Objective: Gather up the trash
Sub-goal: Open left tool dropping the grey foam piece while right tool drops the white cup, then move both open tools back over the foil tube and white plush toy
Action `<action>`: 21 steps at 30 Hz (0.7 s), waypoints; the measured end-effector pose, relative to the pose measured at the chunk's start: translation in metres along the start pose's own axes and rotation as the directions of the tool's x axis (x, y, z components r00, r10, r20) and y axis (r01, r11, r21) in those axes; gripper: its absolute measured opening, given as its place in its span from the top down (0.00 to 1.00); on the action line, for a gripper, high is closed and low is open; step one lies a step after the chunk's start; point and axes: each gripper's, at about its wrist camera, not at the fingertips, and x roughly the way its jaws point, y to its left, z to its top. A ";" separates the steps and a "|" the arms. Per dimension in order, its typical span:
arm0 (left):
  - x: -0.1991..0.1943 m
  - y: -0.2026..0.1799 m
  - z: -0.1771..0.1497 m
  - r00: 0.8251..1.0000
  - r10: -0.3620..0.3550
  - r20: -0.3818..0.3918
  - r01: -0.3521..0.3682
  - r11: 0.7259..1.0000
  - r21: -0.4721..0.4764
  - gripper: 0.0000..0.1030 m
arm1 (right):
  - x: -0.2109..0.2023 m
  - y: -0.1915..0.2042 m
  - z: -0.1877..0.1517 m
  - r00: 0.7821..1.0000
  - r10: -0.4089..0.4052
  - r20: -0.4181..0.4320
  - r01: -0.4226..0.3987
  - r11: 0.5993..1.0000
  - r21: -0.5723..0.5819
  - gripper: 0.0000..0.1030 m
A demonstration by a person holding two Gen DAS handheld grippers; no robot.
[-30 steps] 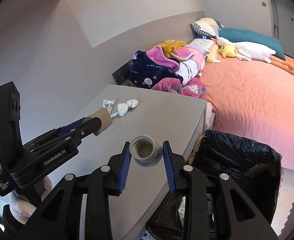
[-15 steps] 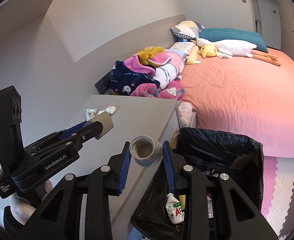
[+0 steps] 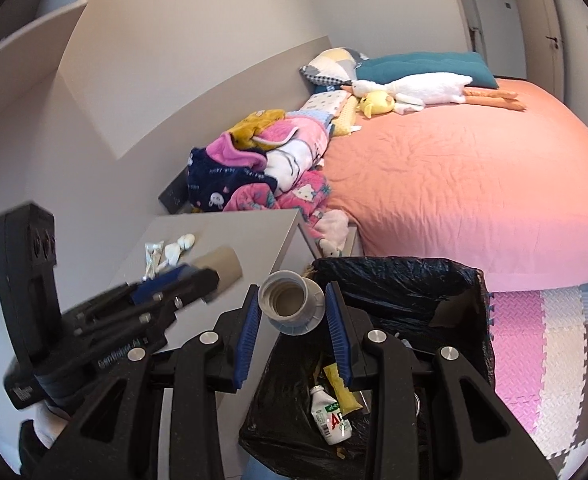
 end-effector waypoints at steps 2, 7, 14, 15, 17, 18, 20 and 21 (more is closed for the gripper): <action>0.001 -0.008 0.000 1.000 0.007 0.014 -0.007 1.000 0.018 0.05 | -0.009 -0.007 0.002 0.998 -0.042 0.051 0.041 0.999 0.030 0.30; 0.010 -0.013 0.003 1.000 -0.009 -0.006 0.010 0.999 0.034 0.05 | -0.017 -0.019 0.007 0.993 -0.070 0.099 0.063 0.996 0.067 0.25; 0.013 -0.017 0.004 1.000 -0.014 -0.009 0.015 0.998 0.059 0.05 | -0.012 -0.020 0.011 0.991 -0.082 0.103 0.074 0.994 0.075 0.24; 0.013 -0.016 0.004 1.000 -0.012 -0.010 0.013 0.998 0.060 0.05 | -0.011 -0.019 0.011 0.991 -0.080 0.103 0.073 0.995 0.074 0.24; 0.013 -0.014 0.004 1.000 -0.009 -0.011 0.009 0.998 0.059 0.05 | -0.010 -0.017 0.012 0.992 -0.074 0.100 0.068 0.995 0.069 0.24; 0.014 -0.012 0.004 1.000 -0.006 -0.012 0.006 0.998 0.057 0.05 | -0.009 -0.015 0.012 0.992 -0.072 0.099 0.066 0.996 0.066 0.24; 0.013 -0.007 0.003 1.000 0.005 -0.013 -0.005 0.999 0.051 0.05 | -0.005 -0.011 0.013 0.993 -0.063 0.095 0.058 0.997 0.060 0.24; 0.012 -0.005 0.003 1.000 0.010 -0.013 -0.010 0.999 0.048 0.05 | -0.003 -0.008 0.013 0.994 -0.059 0.092 0.054 0.997 0.055 0.24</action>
